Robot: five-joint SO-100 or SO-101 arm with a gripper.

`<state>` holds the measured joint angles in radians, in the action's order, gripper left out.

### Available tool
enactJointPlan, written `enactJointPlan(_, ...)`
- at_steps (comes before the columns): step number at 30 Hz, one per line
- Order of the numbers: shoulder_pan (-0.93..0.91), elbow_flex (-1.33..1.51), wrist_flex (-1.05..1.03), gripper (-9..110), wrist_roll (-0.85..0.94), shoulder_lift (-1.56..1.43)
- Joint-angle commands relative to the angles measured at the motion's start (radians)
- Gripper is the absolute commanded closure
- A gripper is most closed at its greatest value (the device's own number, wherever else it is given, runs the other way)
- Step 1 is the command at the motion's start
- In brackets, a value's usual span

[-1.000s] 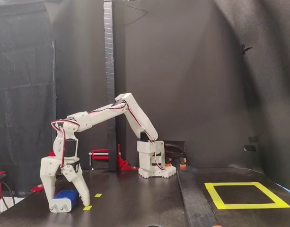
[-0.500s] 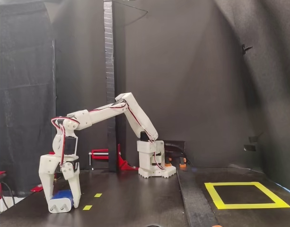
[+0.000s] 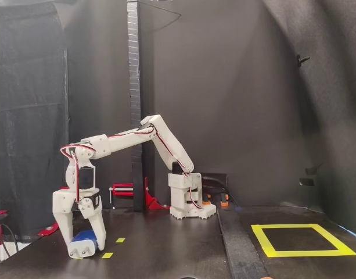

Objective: Grasp the block and place it in the designated area.

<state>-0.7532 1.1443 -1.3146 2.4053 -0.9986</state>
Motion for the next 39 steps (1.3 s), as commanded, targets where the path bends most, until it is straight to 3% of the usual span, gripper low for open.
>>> enactJointPlan(1,0.014,-0.044,-0.052,83,-0.014,-0.127)
enactJointPlan(21,0.038,-0.044,-0.305,83,-0.067,-0.422)
enactJointPlan(39,0.121,-0.038,-0.330,84,-0.196,-0.446)
